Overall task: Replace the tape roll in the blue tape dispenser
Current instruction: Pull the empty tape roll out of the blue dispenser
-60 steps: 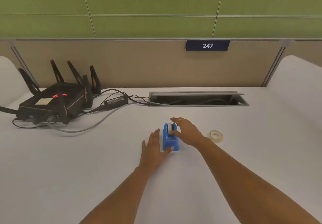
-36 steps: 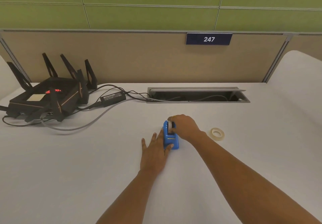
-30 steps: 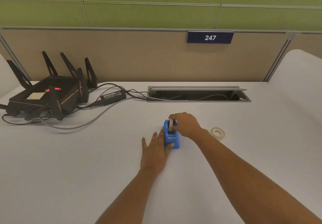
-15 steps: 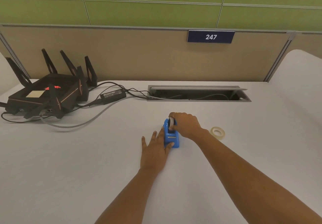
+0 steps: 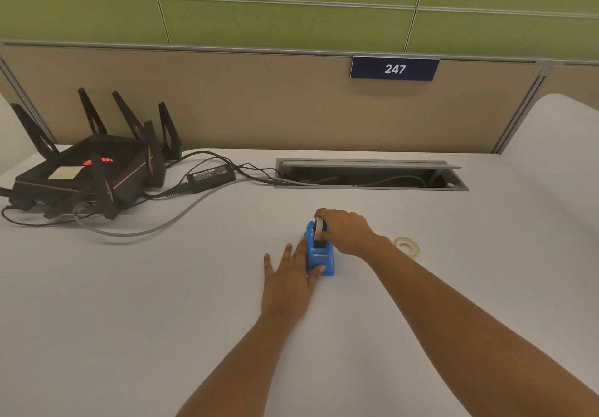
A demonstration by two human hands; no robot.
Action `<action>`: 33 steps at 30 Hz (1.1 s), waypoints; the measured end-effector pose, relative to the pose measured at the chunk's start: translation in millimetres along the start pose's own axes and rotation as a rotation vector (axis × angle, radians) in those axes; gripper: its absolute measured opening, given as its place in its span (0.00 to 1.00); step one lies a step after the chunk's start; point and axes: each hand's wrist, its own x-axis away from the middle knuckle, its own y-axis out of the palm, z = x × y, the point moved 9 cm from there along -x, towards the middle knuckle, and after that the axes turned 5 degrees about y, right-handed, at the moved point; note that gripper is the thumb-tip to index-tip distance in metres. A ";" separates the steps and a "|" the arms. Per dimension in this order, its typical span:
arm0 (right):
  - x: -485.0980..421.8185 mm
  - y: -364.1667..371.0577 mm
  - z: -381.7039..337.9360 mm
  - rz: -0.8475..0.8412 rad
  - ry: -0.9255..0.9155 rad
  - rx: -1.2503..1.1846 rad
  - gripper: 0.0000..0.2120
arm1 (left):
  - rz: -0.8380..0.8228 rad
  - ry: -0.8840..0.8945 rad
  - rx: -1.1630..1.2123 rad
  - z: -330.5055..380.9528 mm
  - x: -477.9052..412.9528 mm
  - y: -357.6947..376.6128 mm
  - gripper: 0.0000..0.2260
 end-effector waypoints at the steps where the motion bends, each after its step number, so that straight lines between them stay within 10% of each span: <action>1: 0.0 0.5 0.1 -0.008 -0.001 -0.001 0.18 | 0.001 0.001 0.001 0.5 0.1 -0.5 0.27; 14: -1.6 -16.4 -12.6 0.095 -0.063 0.106 0.21 | 0.023 0.005 0.007 2.8 1.7 -3.6 0.27; 26: 41.1 -21.8 15.7 0.323 0.006 -0.625 0.22 | 0.034 0.014 0.009 0.9 6.4 -2.0 0.27; 33: 91.8 -4.9 29.1 0.490 0.076 -0.977 0.19 | 0.212 0.124 0.420 11.7 34.7 -26.0 0.23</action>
